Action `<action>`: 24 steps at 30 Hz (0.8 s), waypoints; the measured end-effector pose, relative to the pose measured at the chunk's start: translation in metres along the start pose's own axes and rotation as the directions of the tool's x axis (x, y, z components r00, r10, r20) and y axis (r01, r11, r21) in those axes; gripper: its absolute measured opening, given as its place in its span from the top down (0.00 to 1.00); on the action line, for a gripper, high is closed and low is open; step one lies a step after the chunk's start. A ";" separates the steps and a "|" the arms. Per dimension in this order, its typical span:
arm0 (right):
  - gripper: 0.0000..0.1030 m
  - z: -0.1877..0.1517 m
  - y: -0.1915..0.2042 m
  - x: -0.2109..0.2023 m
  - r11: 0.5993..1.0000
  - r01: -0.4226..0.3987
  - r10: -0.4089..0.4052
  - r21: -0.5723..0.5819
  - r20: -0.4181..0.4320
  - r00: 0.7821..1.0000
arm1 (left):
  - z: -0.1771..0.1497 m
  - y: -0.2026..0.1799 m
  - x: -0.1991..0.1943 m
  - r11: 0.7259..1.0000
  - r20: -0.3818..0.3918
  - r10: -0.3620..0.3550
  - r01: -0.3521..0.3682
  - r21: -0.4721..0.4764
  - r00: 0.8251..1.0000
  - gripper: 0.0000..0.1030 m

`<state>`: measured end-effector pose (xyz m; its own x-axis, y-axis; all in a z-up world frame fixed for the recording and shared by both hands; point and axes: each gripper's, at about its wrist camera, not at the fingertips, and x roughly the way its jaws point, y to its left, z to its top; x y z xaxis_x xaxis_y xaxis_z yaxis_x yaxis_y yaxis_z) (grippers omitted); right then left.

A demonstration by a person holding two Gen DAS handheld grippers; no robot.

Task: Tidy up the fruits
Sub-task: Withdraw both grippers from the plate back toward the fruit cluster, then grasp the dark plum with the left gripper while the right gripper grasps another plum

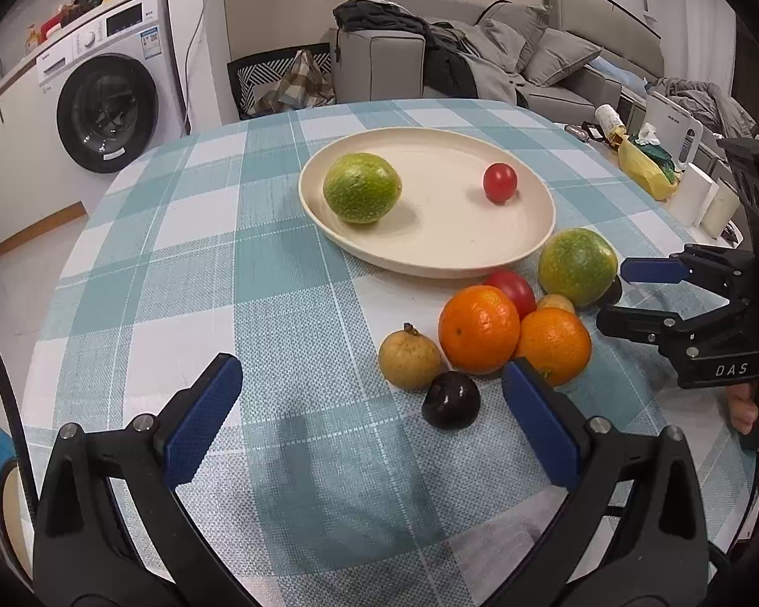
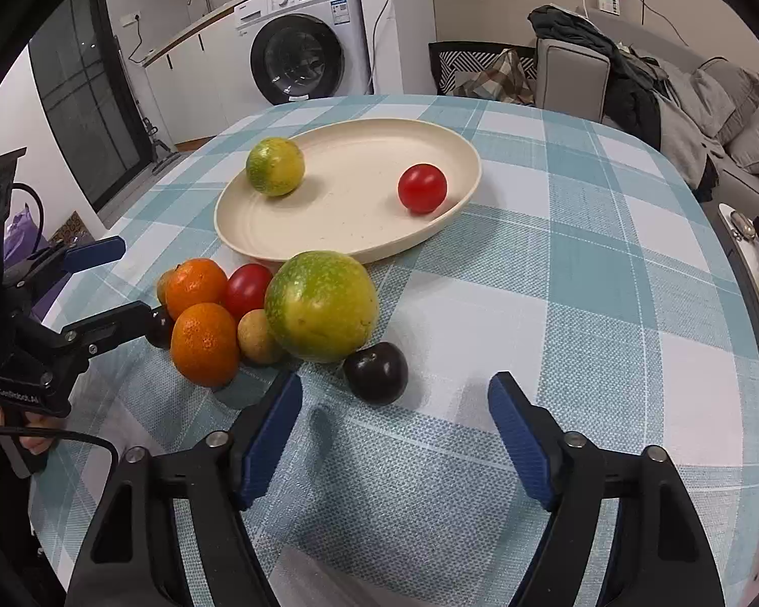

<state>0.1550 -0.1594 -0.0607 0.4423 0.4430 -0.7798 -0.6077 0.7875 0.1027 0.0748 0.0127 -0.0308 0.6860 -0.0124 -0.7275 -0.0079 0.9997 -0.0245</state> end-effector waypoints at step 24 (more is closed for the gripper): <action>0.68 0.002 0.008 0.001 0.999 -0.011 0.011 -0.048 0.013 1.000 | -0.004 0.001 0.017 1.000 -0.075 -0.004 0.005 0.010 0.997 0.01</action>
<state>0.1514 -0.1518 -0.0592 0.4437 0.4574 -0.7707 -0.6431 0.7614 0.0816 0.0833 0.0135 -0.0455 0.6296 -0.0178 -0.7767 0.0024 0.9998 -0.0210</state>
